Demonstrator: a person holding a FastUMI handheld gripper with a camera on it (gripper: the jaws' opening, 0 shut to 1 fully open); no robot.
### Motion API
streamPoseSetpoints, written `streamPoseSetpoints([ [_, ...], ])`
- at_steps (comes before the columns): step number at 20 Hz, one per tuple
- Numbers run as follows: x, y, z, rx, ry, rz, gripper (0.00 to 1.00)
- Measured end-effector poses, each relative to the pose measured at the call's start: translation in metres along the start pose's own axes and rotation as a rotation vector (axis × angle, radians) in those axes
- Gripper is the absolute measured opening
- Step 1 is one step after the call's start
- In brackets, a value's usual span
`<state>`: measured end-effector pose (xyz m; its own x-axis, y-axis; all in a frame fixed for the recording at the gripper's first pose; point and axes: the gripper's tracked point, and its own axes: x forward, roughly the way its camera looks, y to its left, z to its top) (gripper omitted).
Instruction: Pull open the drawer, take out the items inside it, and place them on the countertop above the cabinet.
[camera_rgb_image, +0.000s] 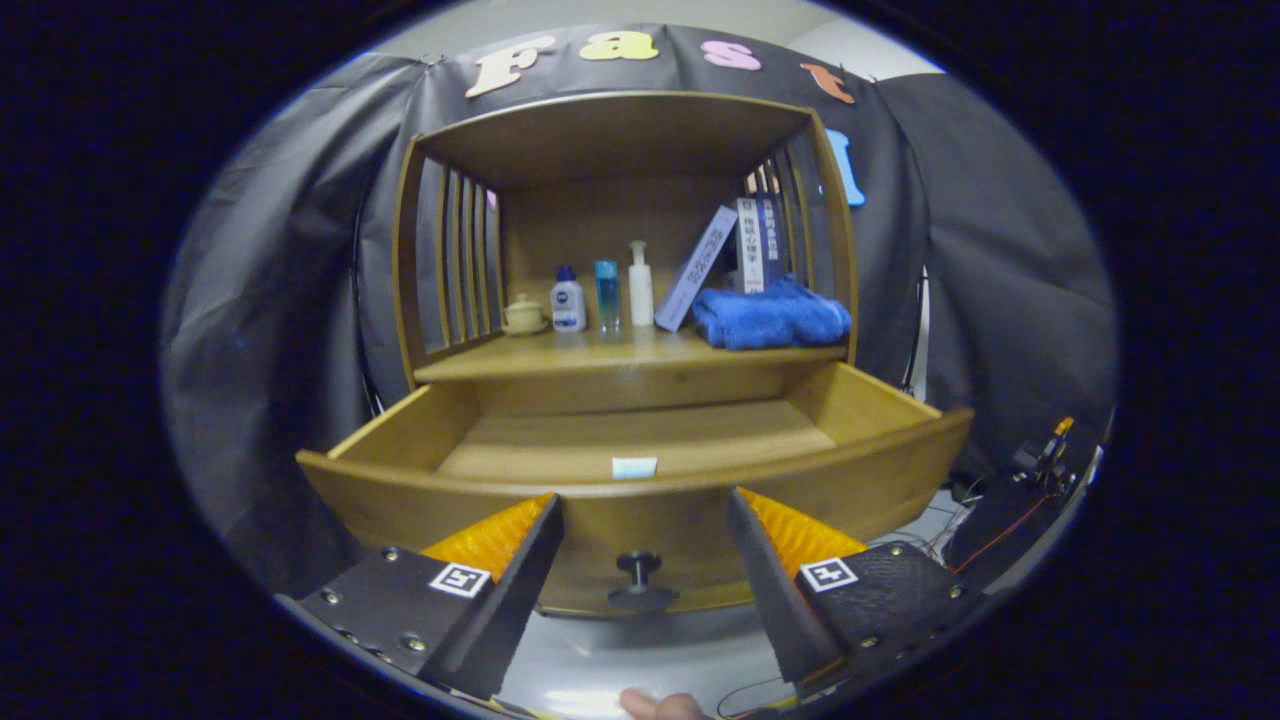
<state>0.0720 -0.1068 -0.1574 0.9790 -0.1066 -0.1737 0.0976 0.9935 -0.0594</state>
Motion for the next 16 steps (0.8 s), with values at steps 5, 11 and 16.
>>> streamPoseSetpoints([
  [5,0.037,-0.004,0.035,-0.074,0.152,-0.064,0.97],
  [11,0.093,0.015,-0.004,-0.19,0.415,-0.053,0.97],
  [16,0.125,0.017,-0.059,-0.183,0.698,-0.04,0.92],
])
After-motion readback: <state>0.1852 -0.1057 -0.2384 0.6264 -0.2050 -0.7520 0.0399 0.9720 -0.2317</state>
